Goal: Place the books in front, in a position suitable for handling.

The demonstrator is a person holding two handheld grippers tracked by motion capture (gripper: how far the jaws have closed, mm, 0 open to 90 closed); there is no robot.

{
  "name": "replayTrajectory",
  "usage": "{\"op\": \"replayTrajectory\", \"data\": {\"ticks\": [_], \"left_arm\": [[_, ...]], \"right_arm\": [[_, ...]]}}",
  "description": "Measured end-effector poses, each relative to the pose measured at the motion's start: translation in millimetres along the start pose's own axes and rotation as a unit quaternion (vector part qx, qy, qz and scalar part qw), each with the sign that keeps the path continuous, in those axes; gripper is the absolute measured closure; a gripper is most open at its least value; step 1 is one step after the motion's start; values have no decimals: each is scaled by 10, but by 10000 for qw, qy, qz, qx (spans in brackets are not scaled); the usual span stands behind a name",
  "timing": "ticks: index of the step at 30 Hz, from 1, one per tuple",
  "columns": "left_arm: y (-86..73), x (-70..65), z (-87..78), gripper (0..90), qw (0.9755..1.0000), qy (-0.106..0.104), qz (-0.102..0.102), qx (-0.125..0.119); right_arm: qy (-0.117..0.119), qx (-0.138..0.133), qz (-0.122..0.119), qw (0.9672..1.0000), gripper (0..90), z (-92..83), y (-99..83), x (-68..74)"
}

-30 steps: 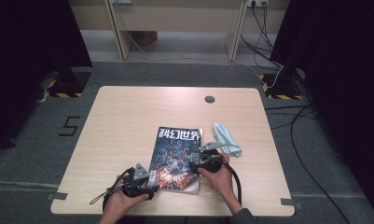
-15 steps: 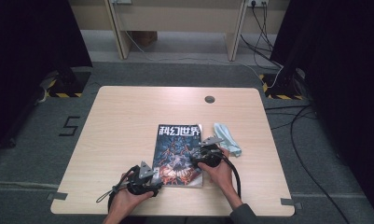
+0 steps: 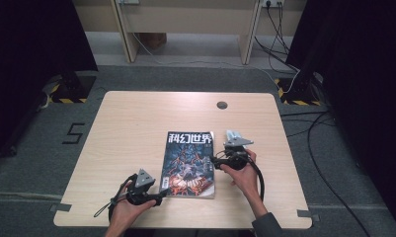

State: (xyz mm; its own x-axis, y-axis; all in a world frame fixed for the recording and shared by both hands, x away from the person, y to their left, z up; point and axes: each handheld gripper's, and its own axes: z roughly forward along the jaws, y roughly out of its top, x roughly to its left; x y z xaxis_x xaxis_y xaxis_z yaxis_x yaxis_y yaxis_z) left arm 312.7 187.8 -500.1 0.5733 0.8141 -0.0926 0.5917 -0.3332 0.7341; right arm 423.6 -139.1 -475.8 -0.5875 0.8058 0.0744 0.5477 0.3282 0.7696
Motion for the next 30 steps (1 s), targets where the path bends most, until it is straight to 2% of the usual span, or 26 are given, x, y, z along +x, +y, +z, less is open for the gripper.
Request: {"op": "replayTrajectory", "data": {"ticks": [1, 6, 7, 10, 11, 14, 15, 18, 19, 20, 22, 23, 25, 27, 30], "left_arm": [[-10, 25, -17, 340, 10000, 20, -83, -13], [-19, 51, -27, 318, 9998, 60, -172, -90], [-19, 54, -25, 318, 9997, 72, -202, -102], [-23, 51, -16, 316, 9998, 66, -172, -90], [-21, 50, -10, 315, 9998, 113, -113, -88], [-17, 37, 4, 305, 9998, 77, -163, -95], [-13, 42, 8, 305, 9998, 115, -102, -120], [-2, 40, 29, 306, 9997, 137, -124, -164], [14, 34, 55, 308, 9997, 148, -98, -185], [14, 34, 55, 310, 9997, 148, -98, -185], [30, 24, 91, 311, 9997, 127, -86, -208], [39, 16, 106, 311, 9997, 122, -56, -199], [53, -5, 140, 313, 9998, 84, -31, -204], [54, -16, 148, 305, 9997, 28, -88, -210], [58, -7, 155, 285, 9998, 67, -40, -204]], "right_arm": [[-31, -39, 68, 10000, 266, -46, 12, -56], [-72, -56, 136, 9999, 245, -124, 26, -150], [-205, -108, 176, 9996, 219, -155, 23, -197], [-228, -144, 194, 9994, 190, -185, 22, -241], [-309, -158, 238, 9991, 185, -211, 29, -291], [-365, -225, 272, 9987, 185, -240, 28, -353], [-415, -251, 220, 9986, 196, -267, 23, -406], [-535, -221, 185, 9982, 210, -287, 23, -451], [-620, -218, 101, 9978, 293, -300, 20, -507], [-620, -218, 101, 9978, 293, -300, 20, -507], [-621, -151, 304, 9975, 352, -296, 4, -585], [-621, -151, 304, 9975, 352, -296, 4, -585], [-721, -81, 275, 9970, 435, -289, -13, -652], [-788, -21, 250, 9966, 446, -284, -21, -679], [-820, -28, 290, 9962, 446, -275, -27, -704]]}}
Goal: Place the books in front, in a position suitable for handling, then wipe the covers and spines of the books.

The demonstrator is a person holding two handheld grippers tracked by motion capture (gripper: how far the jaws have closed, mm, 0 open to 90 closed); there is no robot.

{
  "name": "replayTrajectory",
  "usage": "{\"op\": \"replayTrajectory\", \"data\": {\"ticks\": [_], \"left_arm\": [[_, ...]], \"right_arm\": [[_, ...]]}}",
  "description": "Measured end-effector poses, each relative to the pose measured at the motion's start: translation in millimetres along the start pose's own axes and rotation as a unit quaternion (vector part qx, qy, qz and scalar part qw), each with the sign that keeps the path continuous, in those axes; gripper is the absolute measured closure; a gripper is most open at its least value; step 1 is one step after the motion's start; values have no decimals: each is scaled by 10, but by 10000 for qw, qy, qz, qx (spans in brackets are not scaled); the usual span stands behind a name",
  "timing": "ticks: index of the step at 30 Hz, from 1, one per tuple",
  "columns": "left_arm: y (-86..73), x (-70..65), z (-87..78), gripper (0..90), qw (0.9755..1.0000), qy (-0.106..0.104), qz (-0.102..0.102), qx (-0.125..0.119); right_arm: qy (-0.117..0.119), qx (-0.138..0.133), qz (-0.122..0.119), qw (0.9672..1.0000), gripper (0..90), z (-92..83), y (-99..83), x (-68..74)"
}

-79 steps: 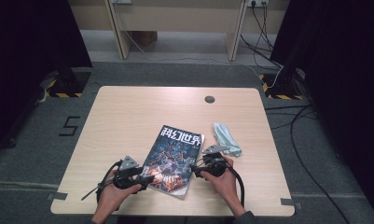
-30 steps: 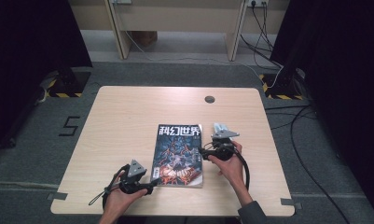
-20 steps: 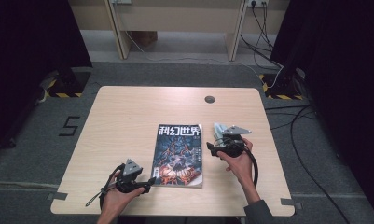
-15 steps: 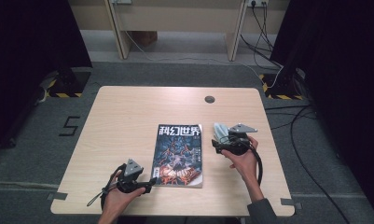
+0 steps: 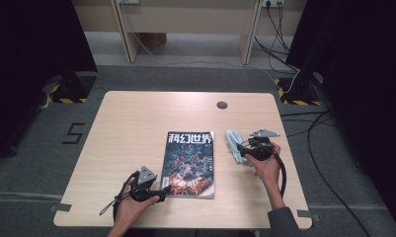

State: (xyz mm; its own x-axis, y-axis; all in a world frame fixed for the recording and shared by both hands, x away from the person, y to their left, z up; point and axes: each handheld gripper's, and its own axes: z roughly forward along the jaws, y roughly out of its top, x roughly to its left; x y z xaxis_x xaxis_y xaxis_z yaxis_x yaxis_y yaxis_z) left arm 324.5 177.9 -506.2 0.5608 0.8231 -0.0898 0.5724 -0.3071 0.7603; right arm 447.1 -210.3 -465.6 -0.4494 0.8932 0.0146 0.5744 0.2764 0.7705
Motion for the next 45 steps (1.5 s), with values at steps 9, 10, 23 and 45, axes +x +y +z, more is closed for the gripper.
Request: {"op": "replayTrajectory", "data": {"ticks": [9, 10, 23, 45], "left_arm": [[-1, 13, 5, 210, 9999, 58, -84, 54], [-4, 18, 8, 210, 9999, 37, -88, 50], [0, 39, 3, 207, 9999, 30, -65, 117], [52, -103, 153, 278, 9995, 50, 258, 176]], "right_arm": [[14, 34, -106, 9999, 441, 76, 48, -40], [21, 66, -106, 9999, 441, 83, 55, -36], [239, 253, -2, 9994, 463, 149, 22, -77], [-28, 716, -527, 9960, 669, 395, -120, -24]]}}
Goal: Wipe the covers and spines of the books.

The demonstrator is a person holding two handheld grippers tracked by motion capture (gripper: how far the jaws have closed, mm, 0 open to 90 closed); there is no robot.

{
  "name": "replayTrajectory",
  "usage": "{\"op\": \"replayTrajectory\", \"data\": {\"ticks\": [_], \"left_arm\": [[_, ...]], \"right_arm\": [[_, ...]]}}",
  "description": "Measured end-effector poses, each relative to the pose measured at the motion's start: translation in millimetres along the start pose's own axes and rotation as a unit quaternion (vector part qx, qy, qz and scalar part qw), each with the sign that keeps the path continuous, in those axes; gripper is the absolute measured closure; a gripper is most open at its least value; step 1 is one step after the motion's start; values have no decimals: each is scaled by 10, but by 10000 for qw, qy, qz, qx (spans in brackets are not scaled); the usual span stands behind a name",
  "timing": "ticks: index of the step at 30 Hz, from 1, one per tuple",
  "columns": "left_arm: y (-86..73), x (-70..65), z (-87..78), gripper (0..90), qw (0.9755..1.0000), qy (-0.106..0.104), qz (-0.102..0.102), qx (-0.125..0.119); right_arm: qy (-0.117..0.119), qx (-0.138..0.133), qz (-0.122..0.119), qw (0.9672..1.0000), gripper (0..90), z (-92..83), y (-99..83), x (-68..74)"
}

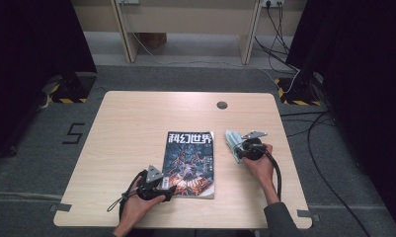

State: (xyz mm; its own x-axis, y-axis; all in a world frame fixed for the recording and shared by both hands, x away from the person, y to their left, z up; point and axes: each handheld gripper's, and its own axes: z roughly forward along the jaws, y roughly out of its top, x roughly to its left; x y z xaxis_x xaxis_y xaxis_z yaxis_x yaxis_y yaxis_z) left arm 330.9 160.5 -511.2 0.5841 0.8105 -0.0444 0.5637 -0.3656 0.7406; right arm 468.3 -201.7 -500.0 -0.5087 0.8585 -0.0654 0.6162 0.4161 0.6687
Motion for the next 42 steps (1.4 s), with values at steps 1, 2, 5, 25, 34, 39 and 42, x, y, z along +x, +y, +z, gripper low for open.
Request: {"op": "replayTrajectory", "data": {"ticks": [1, 2, 5, 25, 34, 39, 42], "left_arm": [[0, 0, 0, 281, 10000, 0, 0, 0], [-2, -9, -1, 283, 10000, 19, 8, -8], [-1, -68, 1, 284, 10000, 9, 66, 4], [0, -66, -2, 295, 9999, 121, -84, 12], [44, -83, 22, 390, 9996, -259, -33, 109], [65, -154, 48, 392, 9989, -419, 159, 117], [77, -235, 57, 404, 9984, -455, 318, 105]], "right_arm": [[-30, 4, 7, 10000, 698, -9, -2, -3], [-35, -8, -16, 10000, 714, -12, -8, -13], [-17, -85, 17, 10000, 767, -22, -16, -29], [588, -1049, -311, 9923, 820, -446, 366, 328], [966, -733, -938, 9882, 818, -206, 472, 803], [944, -563, -1043, 9885, 815, -135, 447, 859], [853, -392, -1144, 9890, 814, -94, 423, 856]]}}
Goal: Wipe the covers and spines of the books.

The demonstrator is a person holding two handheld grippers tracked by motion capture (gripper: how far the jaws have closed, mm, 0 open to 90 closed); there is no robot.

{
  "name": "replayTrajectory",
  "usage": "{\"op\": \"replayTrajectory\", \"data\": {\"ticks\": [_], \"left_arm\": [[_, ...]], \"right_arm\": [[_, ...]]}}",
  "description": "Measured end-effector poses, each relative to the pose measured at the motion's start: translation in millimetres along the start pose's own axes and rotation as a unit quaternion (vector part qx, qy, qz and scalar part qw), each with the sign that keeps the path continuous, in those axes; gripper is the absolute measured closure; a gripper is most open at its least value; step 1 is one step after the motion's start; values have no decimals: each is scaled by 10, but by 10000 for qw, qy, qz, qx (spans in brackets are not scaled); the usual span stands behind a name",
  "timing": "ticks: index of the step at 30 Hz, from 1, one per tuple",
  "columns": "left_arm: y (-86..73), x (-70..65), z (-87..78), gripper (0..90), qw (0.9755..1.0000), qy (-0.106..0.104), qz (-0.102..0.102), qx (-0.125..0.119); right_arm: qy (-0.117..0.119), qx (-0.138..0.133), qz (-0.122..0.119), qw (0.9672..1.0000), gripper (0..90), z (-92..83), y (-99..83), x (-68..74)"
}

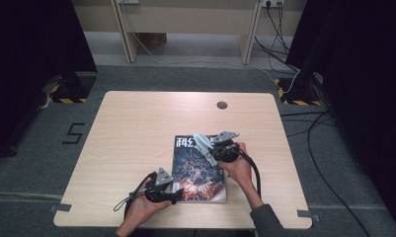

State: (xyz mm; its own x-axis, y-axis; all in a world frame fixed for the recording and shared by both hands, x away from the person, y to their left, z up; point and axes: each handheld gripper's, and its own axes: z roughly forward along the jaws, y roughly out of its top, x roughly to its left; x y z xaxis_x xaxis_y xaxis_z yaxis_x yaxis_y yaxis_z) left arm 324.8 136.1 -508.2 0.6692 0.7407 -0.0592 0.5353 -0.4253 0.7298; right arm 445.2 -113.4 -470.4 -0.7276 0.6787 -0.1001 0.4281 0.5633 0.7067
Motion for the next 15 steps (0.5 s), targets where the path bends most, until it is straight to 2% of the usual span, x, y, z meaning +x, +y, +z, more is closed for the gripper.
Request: {"op": "replayTrajectory", "data": {"ticks": [3, 5, 6, 9, 10, 11, 13, 15], "left_arm": [[-1, 1, 1, 404, 10000, -13, -2, -11], [-14, 2, -1, 403, 10000, -3, -37, -46], [-14, 4, -1, 403, 10000, -8, -37, -47], [-14, 3, -1, 403, 10000, -7, -28, -50], [-19, 4, -1, 403, 10000, -10, -38, -69], [-25, 5, -1, 403, 10000, -7, -33, -84], [-28, 0, -1, 403, 9999, 0, -40, -102], [-30, -1, -3, 403, 9999, 4, -35, -98]], "right_arm": [[-23, 83, 17, 10000, 814, 43, -43, -20], [-51, 236, 54, 9997, 814, 113, -108, -51], [-38, 226, 136, 9996, 814, 166, -164, -83], [-70, 215, 166, 9996, 814, 164, -172, -122], [-209, 265, 78, 9994, 814, 164, -166, -142], [-357, 273, 87, 9990, 814, 185, -162, -194], [-363, 255, 128, 9989, 814, 194, -161, -215], [-526, 288, 47, 9982, 814, 236, -128, -273]]}}
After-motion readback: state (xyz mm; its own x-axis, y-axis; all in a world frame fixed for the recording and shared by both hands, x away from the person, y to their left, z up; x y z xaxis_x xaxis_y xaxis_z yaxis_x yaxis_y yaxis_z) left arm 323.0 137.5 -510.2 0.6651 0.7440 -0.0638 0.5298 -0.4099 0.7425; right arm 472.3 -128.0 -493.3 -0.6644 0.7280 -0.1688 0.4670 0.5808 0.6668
